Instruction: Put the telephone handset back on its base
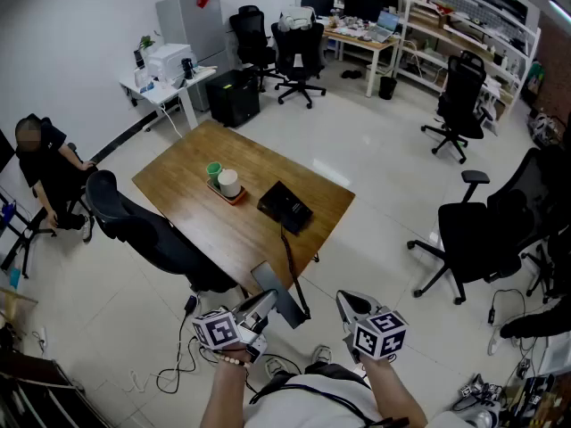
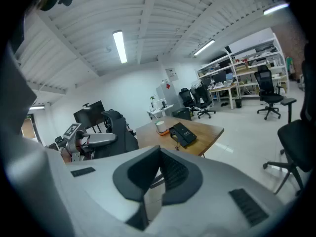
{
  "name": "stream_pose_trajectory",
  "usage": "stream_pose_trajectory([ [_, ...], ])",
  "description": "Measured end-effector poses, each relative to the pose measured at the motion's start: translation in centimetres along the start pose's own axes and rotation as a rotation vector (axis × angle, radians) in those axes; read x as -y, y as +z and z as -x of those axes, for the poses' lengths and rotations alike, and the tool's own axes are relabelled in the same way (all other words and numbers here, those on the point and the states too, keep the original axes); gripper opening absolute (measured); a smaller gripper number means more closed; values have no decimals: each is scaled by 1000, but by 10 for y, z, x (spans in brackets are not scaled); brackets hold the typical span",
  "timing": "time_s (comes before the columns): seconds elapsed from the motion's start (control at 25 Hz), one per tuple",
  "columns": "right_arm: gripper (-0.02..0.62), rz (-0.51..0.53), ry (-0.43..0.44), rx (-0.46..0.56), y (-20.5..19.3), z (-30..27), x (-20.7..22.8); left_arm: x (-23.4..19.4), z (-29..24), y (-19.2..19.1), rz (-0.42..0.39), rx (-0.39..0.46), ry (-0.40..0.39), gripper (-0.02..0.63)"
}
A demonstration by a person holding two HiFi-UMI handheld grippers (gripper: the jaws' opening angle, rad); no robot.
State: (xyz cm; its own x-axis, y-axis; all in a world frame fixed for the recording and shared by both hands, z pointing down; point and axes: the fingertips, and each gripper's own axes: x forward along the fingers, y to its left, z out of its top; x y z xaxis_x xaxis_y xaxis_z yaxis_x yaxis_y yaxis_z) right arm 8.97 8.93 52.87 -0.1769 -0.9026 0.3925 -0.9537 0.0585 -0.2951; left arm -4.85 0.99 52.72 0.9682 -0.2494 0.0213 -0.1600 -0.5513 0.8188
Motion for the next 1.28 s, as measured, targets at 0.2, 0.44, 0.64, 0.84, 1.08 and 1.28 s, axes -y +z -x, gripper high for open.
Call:
stream_pose_trajectory([
  [0.2,3,2,-3,-1,1,2,-1,2,0,-1,2,-1,-3,74],
  [0.44,3,3,-7,-3,-2,4,-1,5,0,-1,-1,-1,-7,74],
  [0.64,3,1,-12,-5,-1,1,-4,0,3,2,6,-3,-7,74],
  [0.84,3,-1,-21,-2,1,-4,-8,-4,6,6,11,-7,-9,74],
  [1.08,3,-12,-47,2,-6,-5,-21,-6,14,12,13,-23,-29,74],
  [1.28,3,-30,-70,-14,-18,-1,-25,-7,13,13,19,-40,-38,75],
])
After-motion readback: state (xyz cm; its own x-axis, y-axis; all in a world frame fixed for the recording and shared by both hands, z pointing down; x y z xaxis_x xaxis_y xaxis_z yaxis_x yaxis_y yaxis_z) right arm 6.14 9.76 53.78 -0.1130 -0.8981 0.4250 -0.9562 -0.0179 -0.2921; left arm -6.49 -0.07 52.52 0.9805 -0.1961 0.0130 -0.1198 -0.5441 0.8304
